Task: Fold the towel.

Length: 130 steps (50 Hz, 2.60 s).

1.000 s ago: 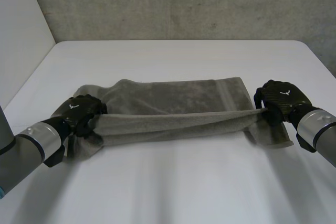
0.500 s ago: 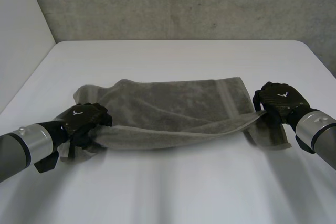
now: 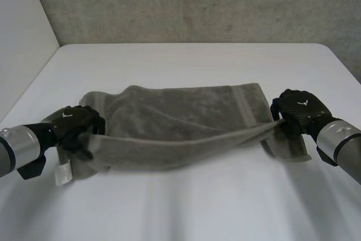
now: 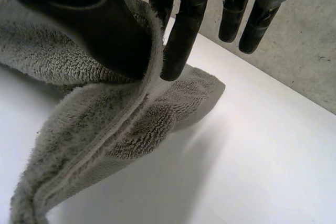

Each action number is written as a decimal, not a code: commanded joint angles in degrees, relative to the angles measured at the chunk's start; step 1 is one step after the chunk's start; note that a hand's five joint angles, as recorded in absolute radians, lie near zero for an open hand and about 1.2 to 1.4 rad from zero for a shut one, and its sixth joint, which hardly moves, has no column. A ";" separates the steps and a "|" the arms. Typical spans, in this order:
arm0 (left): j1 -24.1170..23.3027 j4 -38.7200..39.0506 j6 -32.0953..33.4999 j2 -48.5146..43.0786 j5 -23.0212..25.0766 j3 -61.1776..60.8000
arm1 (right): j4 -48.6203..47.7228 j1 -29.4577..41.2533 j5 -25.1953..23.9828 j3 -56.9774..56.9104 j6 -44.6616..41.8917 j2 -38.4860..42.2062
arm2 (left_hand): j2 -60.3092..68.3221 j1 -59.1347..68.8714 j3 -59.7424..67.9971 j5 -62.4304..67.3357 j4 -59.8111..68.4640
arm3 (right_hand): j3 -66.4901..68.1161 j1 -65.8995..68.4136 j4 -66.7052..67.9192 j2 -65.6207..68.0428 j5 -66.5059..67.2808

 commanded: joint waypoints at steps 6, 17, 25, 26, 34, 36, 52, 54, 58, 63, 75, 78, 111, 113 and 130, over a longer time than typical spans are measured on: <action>0.18 -0.06 -0.11 -0.52 -0.09 0.07 | 0.00 0.04 0.12 0.15 -0.79 0.27 | 8.41 8.42 -2.97 9.79 -3.36 | -2.49 3.95 -4.37 3.89 3.38; -0.61 -1.03 -0.02 -1.76 -0.27 -0.28 | 0.09 0.13 0.21 0.15 -1.14 0.27 | 22.76 22.78 -2.97 24.14 -3.36 | -2.49 3.95 -4.37 3.89 3.38; -0.18 -2.17 -0.02 -1.15 -0.88 0.07 | 0.97 0.13 -0.67 -0.46 -1.32 0.18 | 39.40 39.41 -2.97 40.78 -3.36 | -2.49 3.95 -4.37 3.89 3.38; -0.17 -2.17 -0.02 -1.14 -0.89 0.07 | 1.49 0.04 -0.76 -0.46 -1.93 0.01 | 39.40 39.41 -2.97 40.78 -3.36 | -2.49 3.95 -4.37 3.89 3.38; 0.79 -5.69 -0.64 8.09 -0.89 -0.28 | 19.77 -0.58 -1.72 -3.89 -10.81 -3.24 | 39.40 39.41 -2.97 40.78 -3.36 | -2.49 3.95 -4.37 3.89 3.38; 1.93 -6.04 -0.99 10.37 -0.80 -0.28 | 23.55 -0.58 -2.08 -4.68 -12.39 -5.18 | 39.40 39.41 -2.97 40.78 -3.36 | -2.49 3.95 -4.37 3.89 3.38; 6.77 0.98 -12.85 17.77 -0.88 0.25 | 19.86 0.21 -4.71 -6.09 -8.70 -8.08 | 39.40 39.41 -2.97 40.78 -3.36 | -2.49 3.95 -4.37 3.89 3.38; 6.94 0.82 -12.86 16.10 -0.89 0.07 | 17.15 0.13 -4.10 -5.04 -8.61 -4.84 | 39.40 39.41 -2.97 40.78 -3.36 | -2.49 -4.98 -4.37 -5.04 -5.56; 7.12 0.90 -12.86 13.71 -0.80 -0.10 | 16.52 -0.14 -3.57 -4.42 -8.35 -2.37 | 39.40 39.41 -2.97 40.78 -3.36 | -2.49 -16.34 -4.37 -16.40 -16.92; 7.38 1.17 -12.77 11.25 -0.80 -0.19 | 14.68 -0.66 -2.25 -4.07 -8.44 1.94 | 39.40 39.41 -2.97 40.78 -3.36 | -2.49 -27.78 -4.37 -27.84 -28.36; 8.44 0.73 -12.86 10.46 -0.53 -0.80 | 14.24 -0.93 -0.67 -3.02 -9.23 2.21 | 39.40 39.41 -2.97 40.78 -3.36 | -2.49 -4.60 -4.37 -4.66 -5.18; 8.96 0.73 -12.77 10.81 -0.45 -1.59 | 14.67 -1.01 -0.32 -2.49 -9.40 1.86 | 39.40 39.41 -2.97 40.78 -3.36 | -2.49 -1.71 -4.37 -1.76 -2.28; 13.27 -2.70 -13.82 22.68 4.13 -1.96 | 29.88 -10.77 -15.00 -15.22 -14.06 -16.00 | 39.40 39.41 -2.97 40.78 -3.36 | -2.49 3.95 -4.37 3.89 3.38; 13.19 -2.61 -14.00 21.46 4.04 -1.08 | 29.97 -10.77 -15.00 -16.45 -13.97 -14.33 | 39.40 39.41 -2.97 40.78 -3.36 | -2.49 3.95 -4.37 3.89 3.38; 5.63 -3.05 -15.05 9.49 -0.45 5.35 | 29.35 -9.01 -11.92 -19.98 -14.59 -5.70 | 39.40 39.41 -2.97 40.78 -3.36 | -2.49 3.95 -4.37 3.89 3.38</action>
